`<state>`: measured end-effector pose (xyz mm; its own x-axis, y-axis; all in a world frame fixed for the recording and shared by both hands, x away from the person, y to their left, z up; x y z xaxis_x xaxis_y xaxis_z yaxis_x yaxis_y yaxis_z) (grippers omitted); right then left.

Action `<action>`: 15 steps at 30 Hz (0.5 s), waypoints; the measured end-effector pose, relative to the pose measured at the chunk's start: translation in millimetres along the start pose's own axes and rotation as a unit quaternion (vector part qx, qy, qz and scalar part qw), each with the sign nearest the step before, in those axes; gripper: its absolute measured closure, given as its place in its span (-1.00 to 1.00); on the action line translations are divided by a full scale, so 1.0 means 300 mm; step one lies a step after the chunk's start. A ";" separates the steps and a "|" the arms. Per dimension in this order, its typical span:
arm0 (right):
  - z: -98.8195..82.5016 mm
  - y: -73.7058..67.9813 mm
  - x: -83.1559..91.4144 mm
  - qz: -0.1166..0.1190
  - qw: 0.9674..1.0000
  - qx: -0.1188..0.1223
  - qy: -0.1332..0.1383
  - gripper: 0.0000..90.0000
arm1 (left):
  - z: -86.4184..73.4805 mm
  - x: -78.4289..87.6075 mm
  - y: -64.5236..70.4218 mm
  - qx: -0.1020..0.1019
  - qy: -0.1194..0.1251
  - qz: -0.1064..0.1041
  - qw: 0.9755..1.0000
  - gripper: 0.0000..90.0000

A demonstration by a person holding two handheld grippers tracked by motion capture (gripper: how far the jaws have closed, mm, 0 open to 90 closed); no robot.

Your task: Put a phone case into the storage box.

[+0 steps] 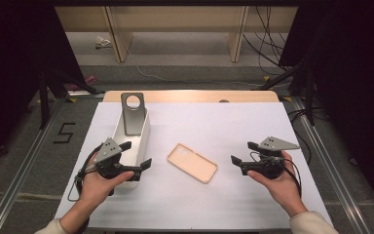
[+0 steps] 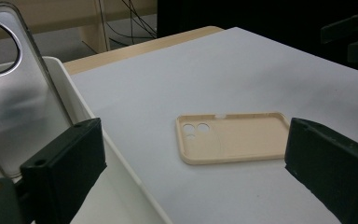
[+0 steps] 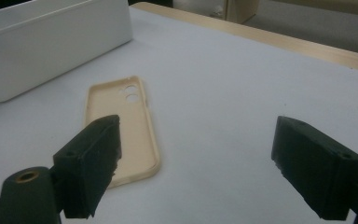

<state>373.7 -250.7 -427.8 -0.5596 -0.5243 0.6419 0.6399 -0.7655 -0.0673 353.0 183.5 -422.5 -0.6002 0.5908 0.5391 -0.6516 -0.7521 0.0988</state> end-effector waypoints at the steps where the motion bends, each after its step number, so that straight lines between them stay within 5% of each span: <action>1: 0.000 0.000 0.000 0.000 1.000 0.000 0.000 -0.63 | 0.001 0.000 0.001 0.000 0.000 -0.001 1.000 -0.90; 12: -0.002 -0.002 0.011 -0.001 1.000 0.004 0.003 -0.63 | 0.006 -0.002 0.014 -0.008 0.001 0.001 1.000 -0.86; 15: -0.003 -0.001 0.009 -0.001 1.000 0.003 0.002 -0.63 | 0.006 -0.003 0.021 0.006 -0.001 -0.001 1.000 -0.82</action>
<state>371.5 -252.1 -426.6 -0.5626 -0.5239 0.6396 0.6423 -0.7640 -0.0608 350.4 177.8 -420.8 -0.5980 0.5916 0.5407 -0.6469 -0.7546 0.1102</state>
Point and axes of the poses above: each handheld gripper's, and its own axes: x roughly backward along the jaws, z roughly out of its top, y roughly to its right, the point moved 1 cm from there along -x, roughly forward along the jaws, and after that the axes turned 11 degrees about -y, right-handed, at the moved point
